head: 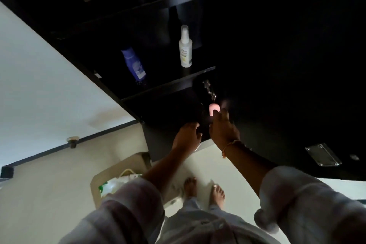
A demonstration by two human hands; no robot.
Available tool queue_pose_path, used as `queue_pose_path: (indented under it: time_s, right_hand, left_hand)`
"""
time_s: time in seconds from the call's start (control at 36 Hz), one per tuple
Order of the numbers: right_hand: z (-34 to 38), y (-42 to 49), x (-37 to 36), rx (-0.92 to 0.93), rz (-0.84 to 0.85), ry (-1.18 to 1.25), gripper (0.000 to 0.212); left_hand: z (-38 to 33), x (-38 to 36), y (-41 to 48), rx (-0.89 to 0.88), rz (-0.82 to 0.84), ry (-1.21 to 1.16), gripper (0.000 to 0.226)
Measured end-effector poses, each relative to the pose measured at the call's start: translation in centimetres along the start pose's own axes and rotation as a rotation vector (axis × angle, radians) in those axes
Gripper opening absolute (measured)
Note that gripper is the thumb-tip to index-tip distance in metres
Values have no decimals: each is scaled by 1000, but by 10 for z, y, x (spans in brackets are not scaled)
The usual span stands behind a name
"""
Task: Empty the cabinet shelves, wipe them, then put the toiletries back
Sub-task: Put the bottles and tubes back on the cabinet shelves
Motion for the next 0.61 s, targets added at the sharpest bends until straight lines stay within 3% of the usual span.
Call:
queue_pose_path:
  time_s: [0.28, 0.42, 0.61]
  right_hand:
    - [11, 59, -17, 166, -18, -301, 54]
    - [19, 72, -18, 208, -30, -409, 43]
    - [21, 86, -32, 234, 6, -320, 31]
  left_hand:
    - [-1, -10, 36, -38, 22, 48, 49]
    - [5, -10, 41, -27, 28, 35, 48]
    - [13, -5, 40, -1, 17, 24, 45]
Point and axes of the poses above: each hand's wrist, its own y-axis towards the middle knuckle, its own x-axis out of the back of the hand, z = x × y, the point moved 10 cm from there along y, towards the middle knuckle, and after that the axes turned 8 degrees about -y, right-handed, at the moved point
